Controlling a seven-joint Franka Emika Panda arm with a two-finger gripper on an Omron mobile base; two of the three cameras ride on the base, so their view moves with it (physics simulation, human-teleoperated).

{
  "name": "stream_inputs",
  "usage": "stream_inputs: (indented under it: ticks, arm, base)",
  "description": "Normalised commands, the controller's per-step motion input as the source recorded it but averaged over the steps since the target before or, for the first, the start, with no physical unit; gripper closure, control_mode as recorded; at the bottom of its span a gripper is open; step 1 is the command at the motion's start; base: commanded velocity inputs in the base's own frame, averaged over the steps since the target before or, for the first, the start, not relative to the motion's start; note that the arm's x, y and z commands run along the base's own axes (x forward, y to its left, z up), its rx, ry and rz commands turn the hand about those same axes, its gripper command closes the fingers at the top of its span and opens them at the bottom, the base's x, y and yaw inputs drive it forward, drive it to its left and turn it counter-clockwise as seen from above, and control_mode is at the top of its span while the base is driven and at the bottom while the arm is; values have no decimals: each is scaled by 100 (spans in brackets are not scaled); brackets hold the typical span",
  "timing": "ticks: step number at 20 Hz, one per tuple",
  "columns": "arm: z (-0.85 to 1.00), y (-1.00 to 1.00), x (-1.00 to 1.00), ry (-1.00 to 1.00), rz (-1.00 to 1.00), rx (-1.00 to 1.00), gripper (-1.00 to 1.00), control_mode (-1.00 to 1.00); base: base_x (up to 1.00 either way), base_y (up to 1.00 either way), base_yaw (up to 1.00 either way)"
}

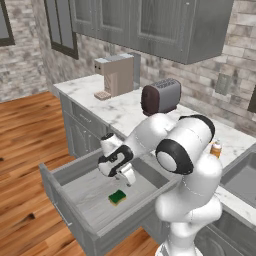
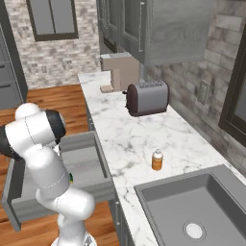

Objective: Restock the sink supplies by placing the sponge and soap dispenser on the counter and next to the sink. Make sure the soap dispenser is upright.

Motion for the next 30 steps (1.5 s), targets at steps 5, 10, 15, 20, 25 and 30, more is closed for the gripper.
stream_inputs:
  ticks: [5,10,15,20,25,30]
  arm:
    - [-17,0,9,16,0,3,-100,-100]
    - [-63,9,-10,-12,1,0,-100,-100]
    - [-46,0,-6,-18,0,10,-100,-100]
    - [-19,0,15,-5,0,15,-100,-100]
    - [-24,0,27,1,0,18,-100,-100]
    - [-42,0,18,0,4,11,-100,-100]
  base:
    - [0,0,0]
    - [0,0,0]
    - [0,0,0]
    - [0,0,0]
    - [0,0,0]
    - [0,0,0]
